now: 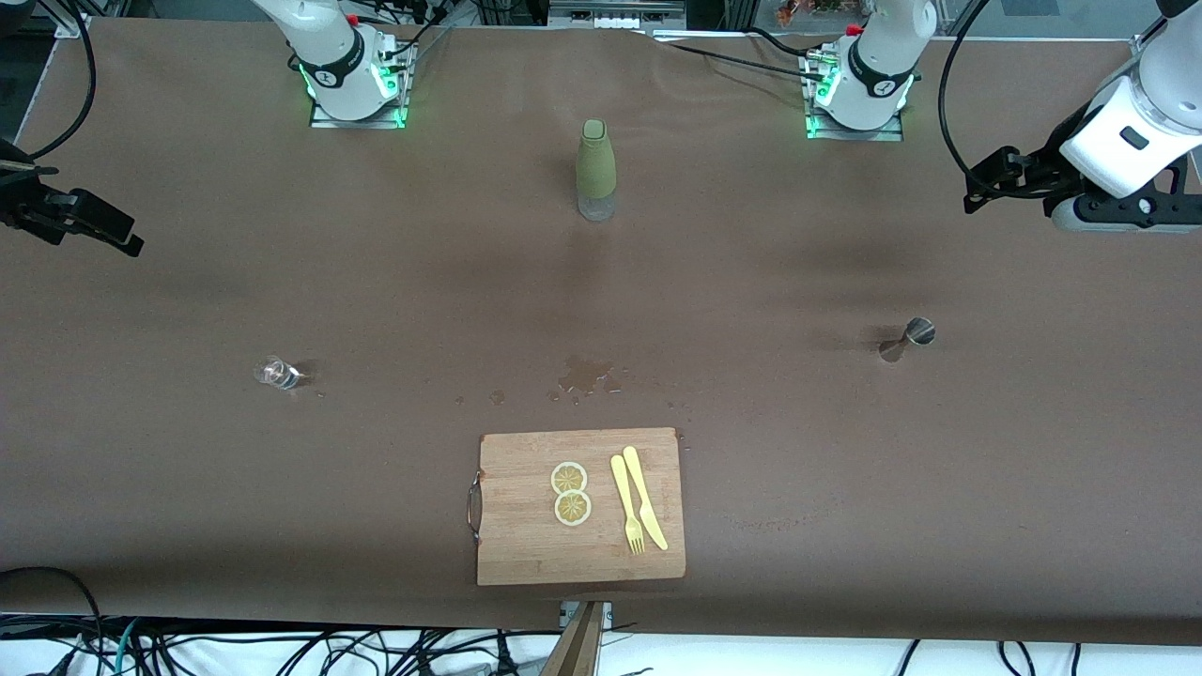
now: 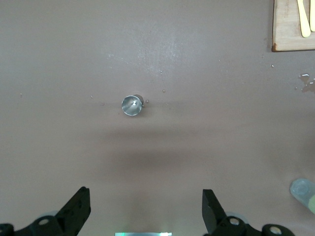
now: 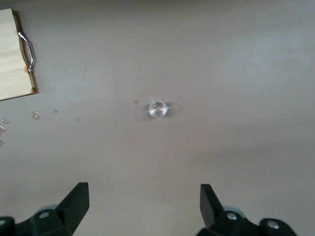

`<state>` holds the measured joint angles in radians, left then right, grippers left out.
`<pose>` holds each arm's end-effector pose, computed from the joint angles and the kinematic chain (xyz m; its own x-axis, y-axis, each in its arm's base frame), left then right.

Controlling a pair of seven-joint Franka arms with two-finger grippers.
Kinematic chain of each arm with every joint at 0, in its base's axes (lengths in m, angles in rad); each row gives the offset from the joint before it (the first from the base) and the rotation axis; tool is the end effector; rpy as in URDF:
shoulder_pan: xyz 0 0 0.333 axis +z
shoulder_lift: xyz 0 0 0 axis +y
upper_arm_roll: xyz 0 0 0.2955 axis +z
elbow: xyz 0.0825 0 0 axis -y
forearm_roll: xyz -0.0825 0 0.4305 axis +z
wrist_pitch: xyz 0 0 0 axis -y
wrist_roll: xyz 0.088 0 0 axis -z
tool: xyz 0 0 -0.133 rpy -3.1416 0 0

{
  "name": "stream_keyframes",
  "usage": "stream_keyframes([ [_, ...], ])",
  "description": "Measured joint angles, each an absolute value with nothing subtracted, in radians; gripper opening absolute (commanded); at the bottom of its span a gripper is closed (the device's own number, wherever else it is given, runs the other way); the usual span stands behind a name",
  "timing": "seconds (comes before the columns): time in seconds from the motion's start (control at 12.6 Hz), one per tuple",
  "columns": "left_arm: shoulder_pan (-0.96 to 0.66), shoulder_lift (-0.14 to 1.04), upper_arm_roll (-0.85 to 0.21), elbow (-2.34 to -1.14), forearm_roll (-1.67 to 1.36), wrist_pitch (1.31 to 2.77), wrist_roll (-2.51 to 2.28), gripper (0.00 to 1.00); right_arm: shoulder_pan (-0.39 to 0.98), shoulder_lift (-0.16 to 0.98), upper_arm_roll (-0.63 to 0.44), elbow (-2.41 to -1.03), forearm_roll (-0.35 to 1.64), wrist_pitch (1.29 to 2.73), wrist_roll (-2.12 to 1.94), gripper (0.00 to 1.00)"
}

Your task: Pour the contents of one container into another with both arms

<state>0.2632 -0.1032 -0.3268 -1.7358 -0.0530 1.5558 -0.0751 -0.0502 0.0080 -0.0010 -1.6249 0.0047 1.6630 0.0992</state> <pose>0.5632 -0.0492 0.5486 0.9964 0.0152 -0.0833 0.0164 -0.9998 0.0136 0.6108 -0.0307 0.5532 0.9882 -0.1502 0.0295 -0.1501 -0.9886 -0.0076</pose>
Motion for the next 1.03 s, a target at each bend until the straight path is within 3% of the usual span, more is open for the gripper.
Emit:
stream_keyframes([
  [1.03, 0.380, -0.146, -0.319, -1.781, -0.184, 1.583, 0.158, 1.00, -0.050, 0.008, -0.001, -1.628, 0.005, 1.663, 0.099, 1.00],
])
